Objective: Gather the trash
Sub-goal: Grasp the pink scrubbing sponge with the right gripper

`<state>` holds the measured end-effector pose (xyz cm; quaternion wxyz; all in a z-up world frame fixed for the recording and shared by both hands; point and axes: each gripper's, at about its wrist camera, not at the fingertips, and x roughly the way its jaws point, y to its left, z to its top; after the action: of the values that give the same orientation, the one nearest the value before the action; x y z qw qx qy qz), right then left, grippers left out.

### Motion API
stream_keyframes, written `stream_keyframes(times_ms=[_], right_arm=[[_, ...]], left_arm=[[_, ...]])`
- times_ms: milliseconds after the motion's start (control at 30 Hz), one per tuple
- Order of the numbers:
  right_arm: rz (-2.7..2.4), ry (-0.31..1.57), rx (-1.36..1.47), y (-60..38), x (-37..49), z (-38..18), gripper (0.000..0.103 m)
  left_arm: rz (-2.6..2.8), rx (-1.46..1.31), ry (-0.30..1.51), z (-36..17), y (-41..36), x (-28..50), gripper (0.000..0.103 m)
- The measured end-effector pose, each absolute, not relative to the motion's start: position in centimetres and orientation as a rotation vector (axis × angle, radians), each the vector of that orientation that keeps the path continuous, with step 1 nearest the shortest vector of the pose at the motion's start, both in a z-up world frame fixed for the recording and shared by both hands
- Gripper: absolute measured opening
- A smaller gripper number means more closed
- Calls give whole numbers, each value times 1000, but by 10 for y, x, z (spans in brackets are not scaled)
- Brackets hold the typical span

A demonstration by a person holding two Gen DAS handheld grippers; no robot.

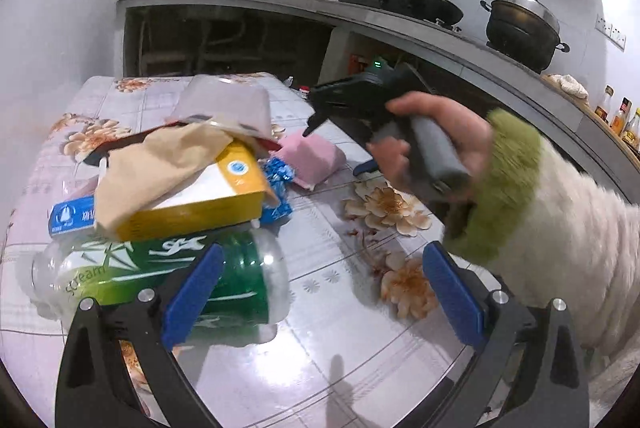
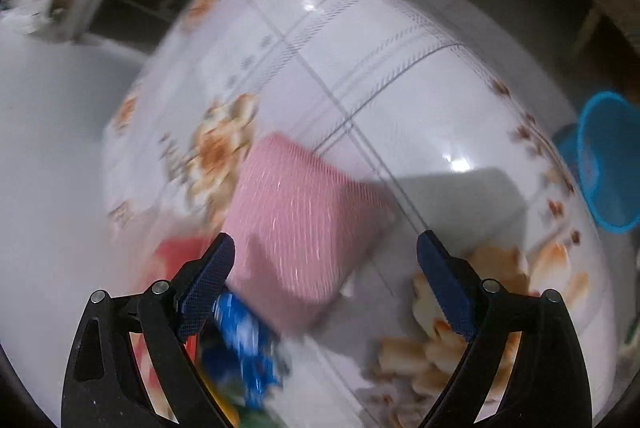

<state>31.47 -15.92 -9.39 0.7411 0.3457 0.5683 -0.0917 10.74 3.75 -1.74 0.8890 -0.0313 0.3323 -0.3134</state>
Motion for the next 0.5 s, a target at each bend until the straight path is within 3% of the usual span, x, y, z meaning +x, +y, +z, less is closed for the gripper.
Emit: stream_keyframes(times_ms=[267,500], right_arm=[[-289,1250,486,-127,355,-98,92],[-143,1198,209,-111,337,-98,90]], left_arm=[[-659,-76,682,-24,47,108,98],[-682,-52,680,-27,46,101,98]])
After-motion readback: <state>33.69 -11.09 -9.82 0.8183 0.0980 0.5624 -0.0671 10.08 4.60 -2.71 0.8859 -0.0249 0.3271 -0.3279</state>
